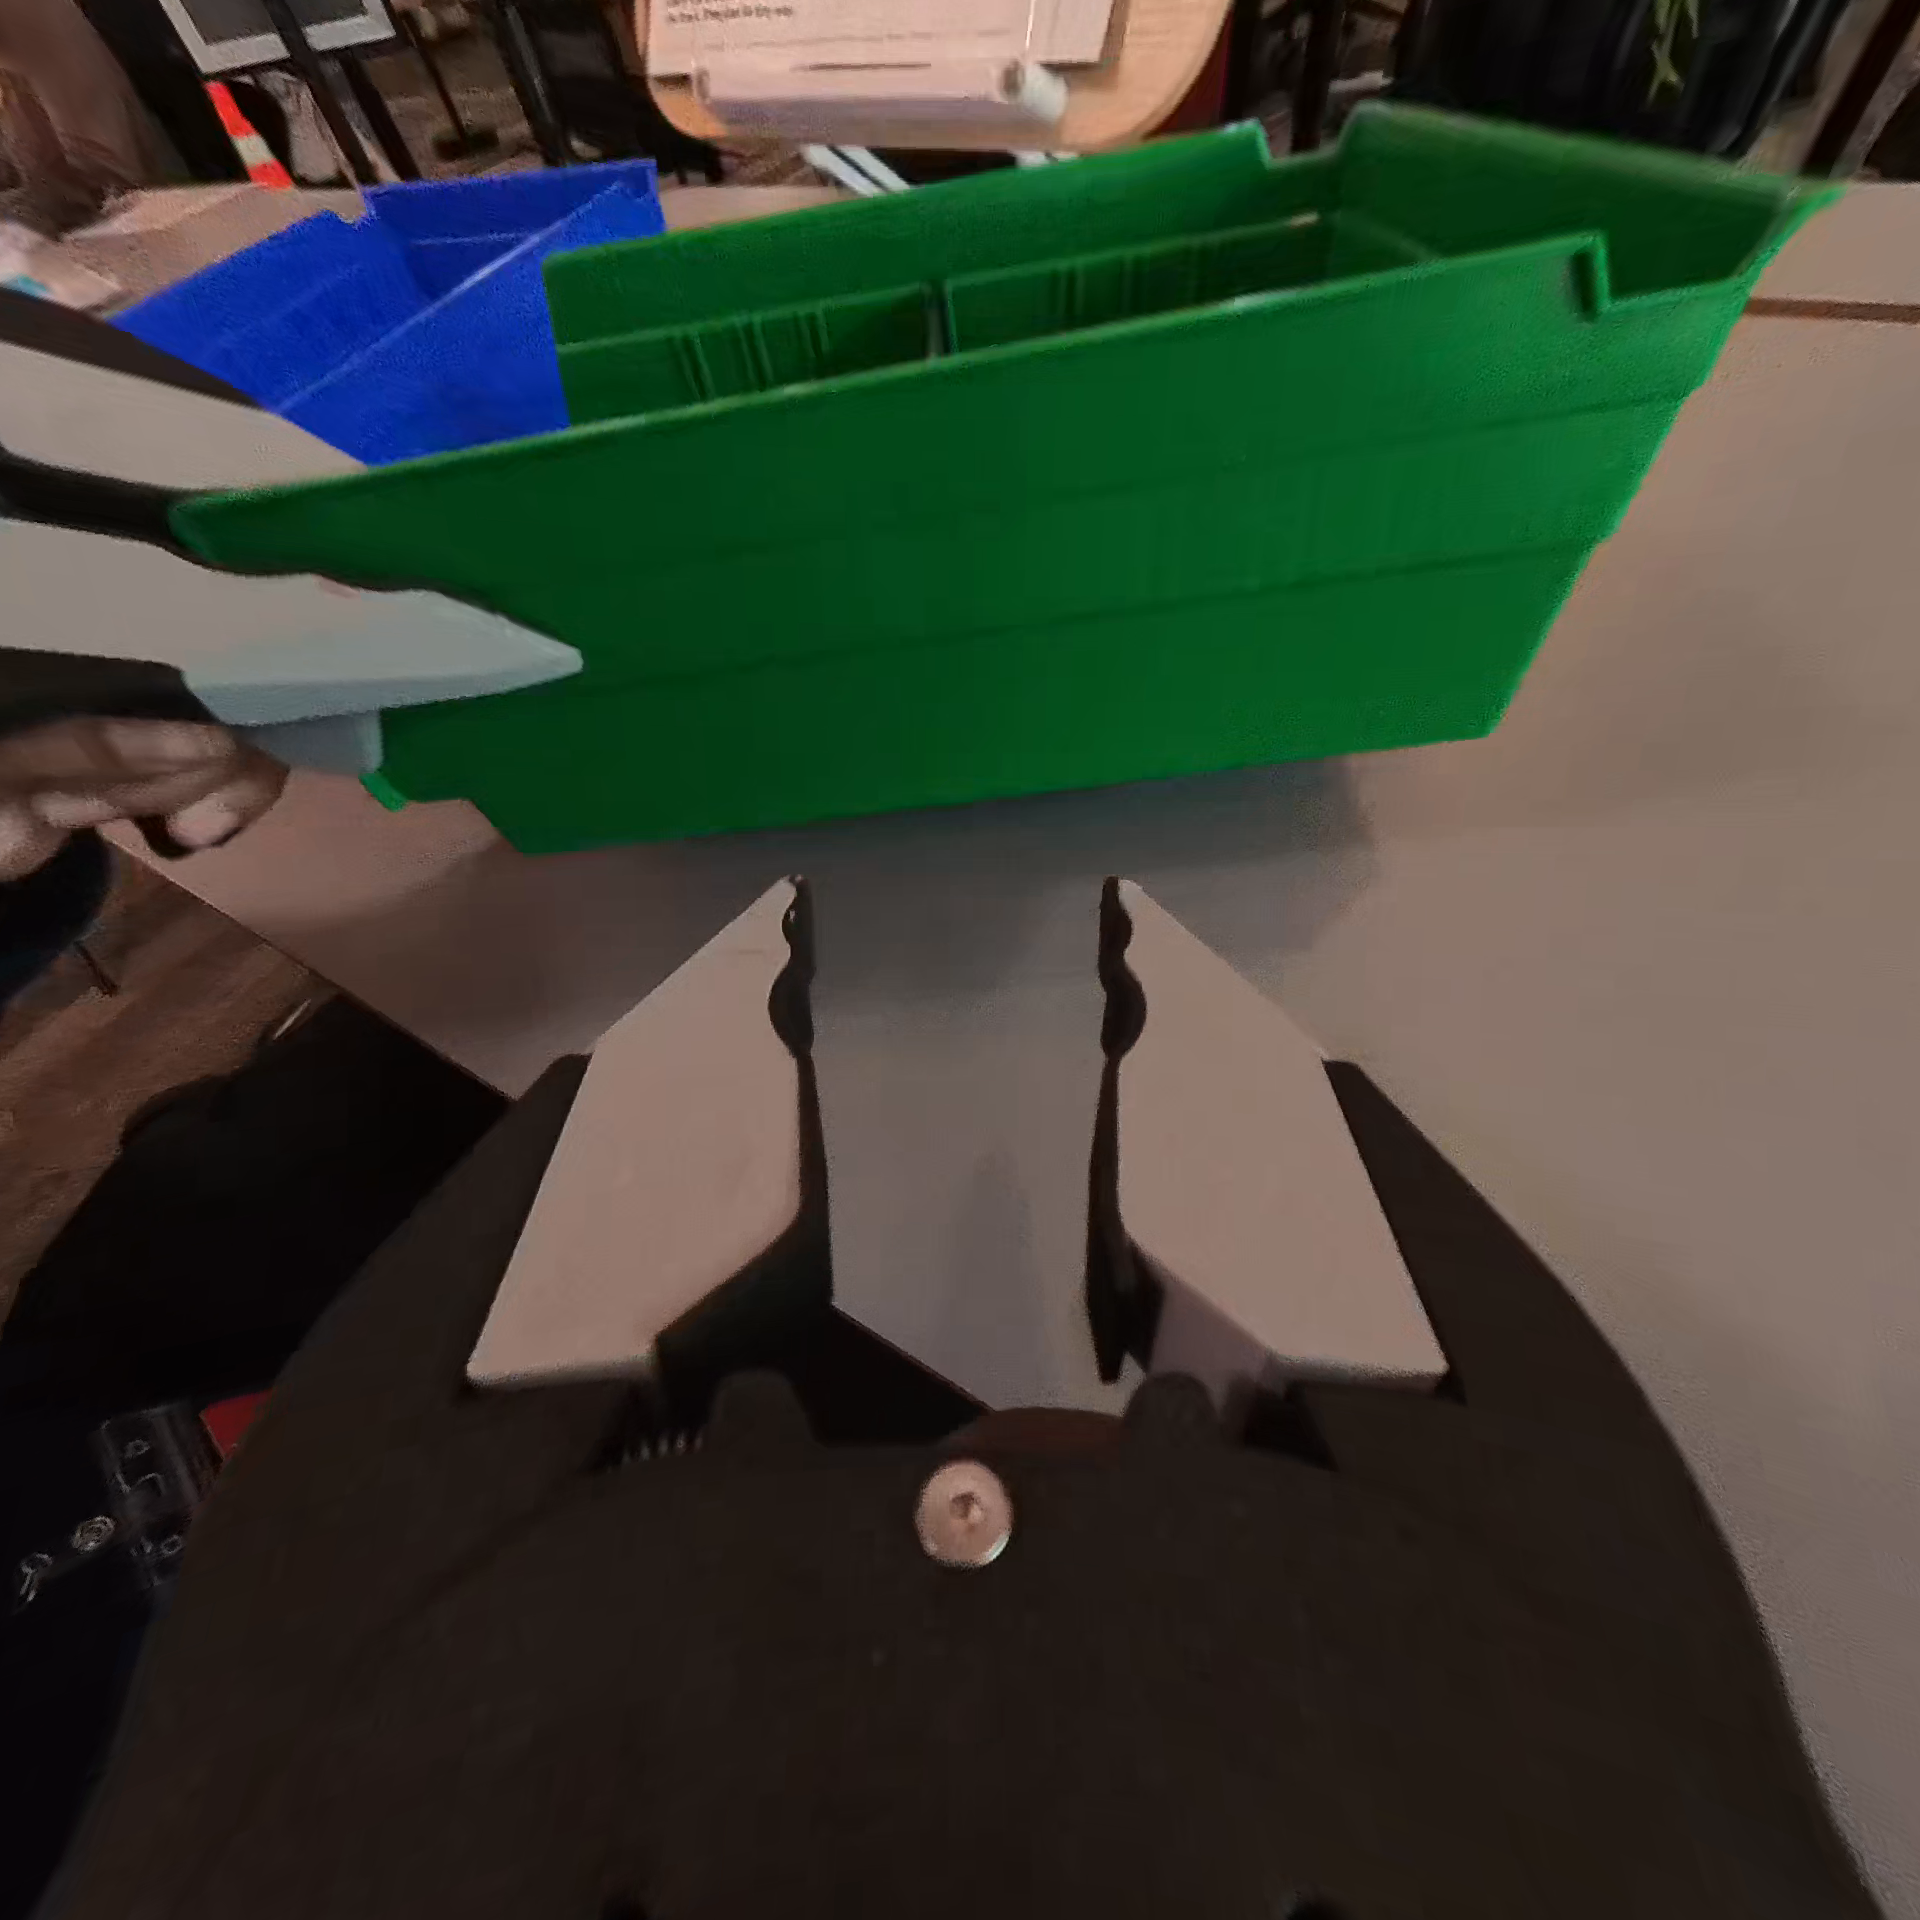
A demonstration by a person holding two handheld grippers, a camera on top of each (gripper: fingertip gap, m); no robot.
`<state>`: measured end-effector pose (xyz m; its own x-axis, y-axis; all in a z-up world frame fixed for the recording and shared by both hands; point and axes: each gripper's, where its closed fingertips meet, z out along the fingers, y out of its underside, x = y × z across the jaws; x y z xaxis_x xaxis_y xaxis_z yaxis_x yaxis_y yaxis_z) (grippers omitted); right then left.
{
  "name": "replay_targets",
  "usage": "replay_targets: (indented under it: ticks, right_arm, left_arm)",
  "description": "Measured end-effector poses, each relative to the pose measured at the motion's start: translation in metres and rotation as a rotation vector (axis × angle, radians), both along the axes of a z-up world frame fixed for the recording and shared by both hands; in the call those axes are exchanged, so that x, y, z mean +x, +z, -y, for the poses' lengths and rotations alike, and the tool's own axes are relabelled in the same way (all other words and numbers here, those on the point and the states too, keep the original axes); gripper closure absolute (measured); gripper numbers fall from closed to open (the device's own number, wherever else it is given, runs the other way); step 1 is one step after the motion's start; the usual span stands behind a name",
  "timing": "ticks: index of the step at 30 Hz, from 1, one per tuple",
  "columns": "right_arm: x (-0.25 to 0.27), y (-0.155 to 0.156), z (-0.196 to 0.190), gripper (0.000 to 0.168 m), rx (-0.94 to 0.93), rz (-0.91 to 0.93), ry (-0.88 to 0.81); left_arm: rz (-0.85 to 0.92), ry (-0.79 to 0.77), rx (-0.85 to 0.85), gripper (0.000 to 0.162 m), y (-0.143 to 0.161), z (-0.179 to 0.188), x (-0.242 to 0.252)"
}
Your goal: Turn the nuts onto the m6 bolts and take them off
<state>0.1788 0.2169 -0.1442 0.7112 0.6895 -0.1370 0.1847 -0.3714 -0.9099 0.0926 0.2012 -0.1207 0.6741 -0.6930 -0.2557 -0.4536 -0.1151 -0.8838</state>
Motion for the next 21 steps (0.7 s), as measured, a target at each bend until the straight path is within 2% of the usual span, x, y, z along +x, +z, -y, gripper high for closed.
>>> replay_targets:
  ticks: [1, 3, 5, 7, 9, 12, 15, 17, 19, 21]
  right_arm:
    - [0.004, -0.005, -0.003, 0.115, -0.013, 0.005, -0.013]
    - [0.011, -0.011, -0.007, 0.115, -0.026, 0.011, -0.034]
    - [0.011, -0.010, -0.007, 0.114, -0.028, 0.005, -0.043]
    - [0.002, -0.006, -0.002, 0.112, -0.011, 0.005, -0.029]
    - [-0.017, 0.000, 0.007, 0.110, 0.019, 0.022, 0.010]
    - [-0.051, 0.004, 0.024, 0.111, 0.095, 0.084, 0.085]
    - [-0.096, 0.003, 0.054, 0.115, 0.127, 0.143, 0.248]
    - [-0.121, 0.010, 0.072, 0.115, 0.170, 0.154, 0.340]
    - [-0.125, 0.021, 0.059, 0.117, 0.267, 0.195, 0.270]
    - [-0.123, 0.026, 0.039, 0.118, 0.333, 0.248, 0.208]
  left_arm:
    - [0.014, 0.013, -0.029, 0.157, -0.013, -0.003, 0.002]
    - [0.012, 0.025, -0.047, 0.159, -0.032, -0.005, 0.005]
    - [-0.035, 0.029, -0.022, 0.144, -0.041, -0.001, 0.005]
    - [0.008, -0.007, -0.004, 0.128, -0.028, 0.014, 0.004]
    - [0.040, -0.019, 0.030, 0.122, -0.006, 0.029, -0.011]
    - [0.017, 0.011, 0.061, 0.113, 0.015, 0.043, -0.055]
    - [0.001, 0.019, -0.059, 0.110, 0.008, 0.054, -0.111]
    - [0.027, 0.112, -0.096, 0.106, 0.003, 0.046, -0.156]
    - [0.087, 0.177, -0.110, 0.108, -0.002, 0.040, -0.185]
    - [0.141, 0.182, -0.140, 0.109, -0.012, 0.039, -0.193]
